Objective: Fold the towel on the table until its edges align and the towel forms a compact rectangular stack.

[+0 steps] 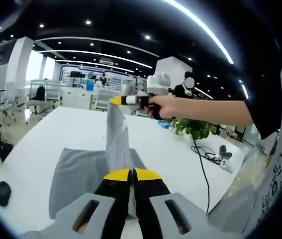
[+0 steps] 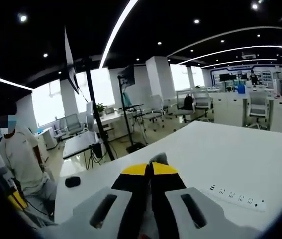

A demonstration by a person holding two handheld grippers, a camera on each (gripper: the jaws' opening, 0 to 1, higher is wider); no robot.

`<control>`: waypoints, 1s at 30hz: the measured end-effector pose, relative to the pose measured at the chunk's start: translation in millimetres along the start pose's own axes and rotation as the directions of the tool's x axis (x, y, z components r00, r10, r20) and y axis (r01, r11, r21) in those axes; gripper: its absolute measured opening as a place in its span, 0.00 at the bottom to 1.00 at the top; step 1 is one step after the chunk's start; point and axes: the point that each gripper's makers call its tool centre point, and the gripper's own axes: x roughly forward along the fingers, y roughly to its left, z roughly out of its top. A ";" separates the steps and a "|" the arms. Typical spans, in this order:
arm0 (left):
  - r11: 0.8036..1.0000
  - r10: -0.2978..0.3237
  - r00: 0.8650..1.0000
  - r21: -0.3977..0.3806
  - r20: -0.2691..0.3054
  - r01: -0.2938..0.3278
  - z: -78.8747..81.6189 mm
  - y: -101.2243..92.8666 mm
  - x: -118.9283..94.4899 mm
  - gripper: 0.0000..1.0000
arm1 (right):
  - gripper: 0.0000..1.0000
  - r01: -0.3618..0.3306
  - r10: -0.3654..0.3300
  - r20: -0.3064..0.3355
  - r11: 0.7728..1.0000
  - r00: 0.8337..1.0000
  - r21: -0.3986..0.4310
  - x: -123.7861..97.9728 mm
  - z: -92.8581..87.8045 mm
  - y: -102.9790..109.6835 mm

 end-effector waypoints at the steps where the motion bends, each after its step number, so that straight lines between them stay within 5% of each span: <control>1: 1.000 0.006 1.000 -0.003 -0.003 -0.006 -2.1 2.2 -0.2 0.02 | 0.00 0.000 0.000 -0.001 1.000 1.000 0.000 0.3 -0.6 0.1; 30: 0.979 0.155 0.987 -0.127 -0.028 -0.158 -62.0 81.3 -11.5 0.02 | 0.00 -0.020 0.025 -0.136 0.999 0.990 0.033 92.2 -67.4 22.5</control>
